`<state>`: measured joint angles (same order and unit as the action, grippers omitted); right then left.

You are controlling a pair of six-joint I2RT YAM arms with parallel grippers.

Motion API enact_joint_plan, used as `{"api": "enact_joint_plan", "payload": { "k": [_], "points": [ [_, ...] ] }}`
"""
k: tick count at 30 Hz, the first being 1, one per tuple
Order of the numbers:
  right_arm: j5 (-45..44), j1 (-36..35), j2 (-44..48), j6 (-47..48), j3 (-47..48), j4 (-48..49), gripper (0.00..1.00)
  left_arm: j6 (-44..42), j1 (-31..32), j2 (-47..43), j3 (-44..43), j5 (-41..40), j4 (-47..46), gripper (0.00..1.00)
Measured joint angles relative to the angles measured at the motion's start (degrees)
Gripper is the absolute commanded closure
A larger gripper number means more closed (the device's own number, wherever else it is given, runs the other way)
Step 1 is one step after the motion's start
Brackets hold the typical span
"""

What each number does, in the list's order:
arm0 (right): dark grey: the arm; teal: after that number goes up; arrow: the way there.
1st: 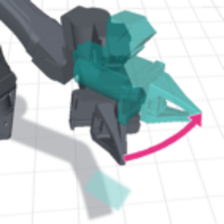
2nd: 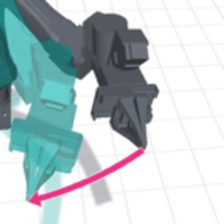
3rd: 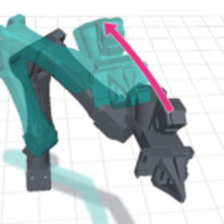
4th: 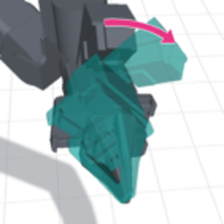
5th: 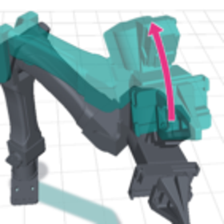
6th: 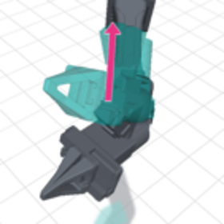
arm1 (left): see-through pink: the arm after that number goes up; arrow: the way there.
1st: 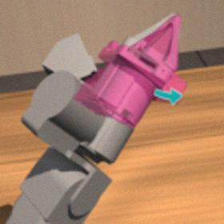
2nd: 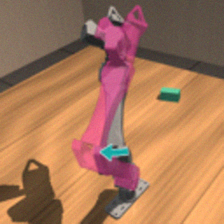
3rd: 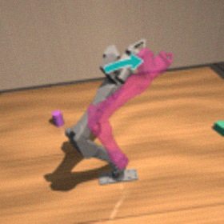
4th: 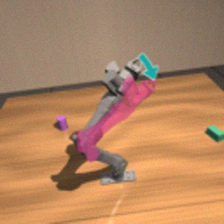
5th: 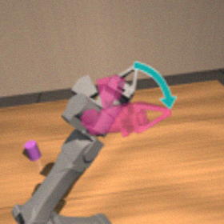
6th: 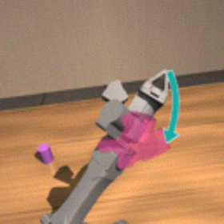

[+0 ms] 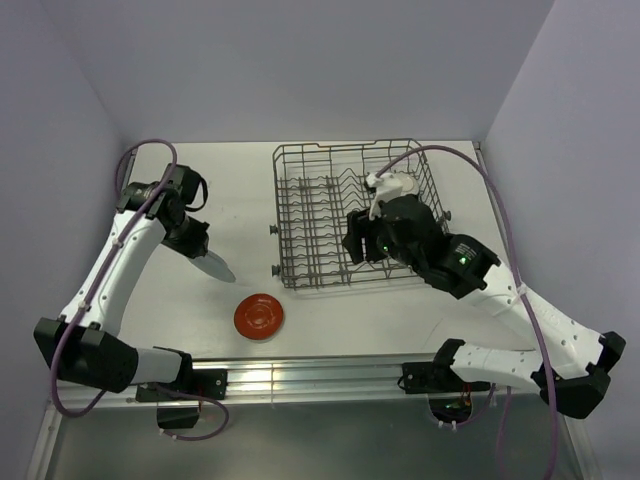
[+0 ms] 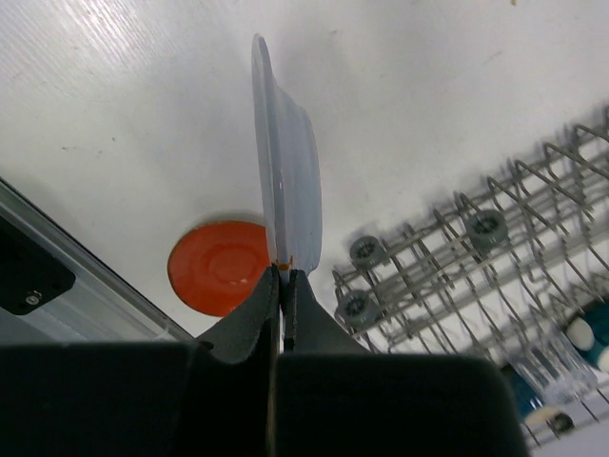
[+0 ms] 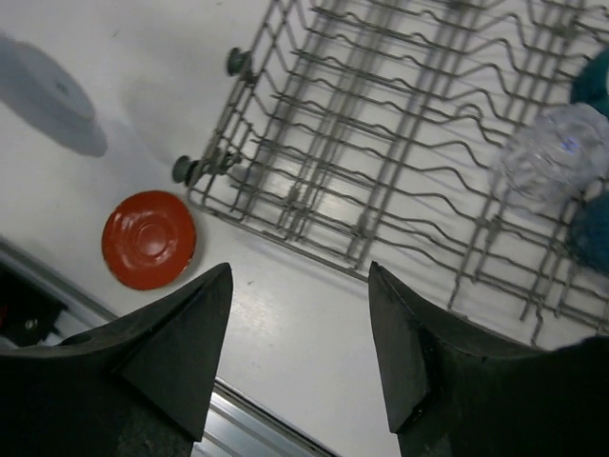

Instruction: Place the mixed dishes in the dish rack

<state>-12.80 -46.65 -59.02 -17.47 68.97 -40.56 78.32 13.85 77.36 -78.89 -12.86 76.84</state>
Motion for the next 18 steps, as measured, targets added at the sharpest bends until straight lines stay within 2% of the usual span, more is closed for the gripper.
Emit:
{"api": "enact_joint_plan", "payload": {
  "k": [10,18],
  "points": [
    [2.4,-13.2,-3.9,13.9,-0.2,13.8,0.47,0.2,1.0,-9.0,-4.8,7.5,1.1,1.00],
    [1.0,-19.0,-13.2,21.8,5.6,17.3,0.51,4.6,2.7,-9.6,-7.8,12.3,1.9,1.00]
  ]
}}
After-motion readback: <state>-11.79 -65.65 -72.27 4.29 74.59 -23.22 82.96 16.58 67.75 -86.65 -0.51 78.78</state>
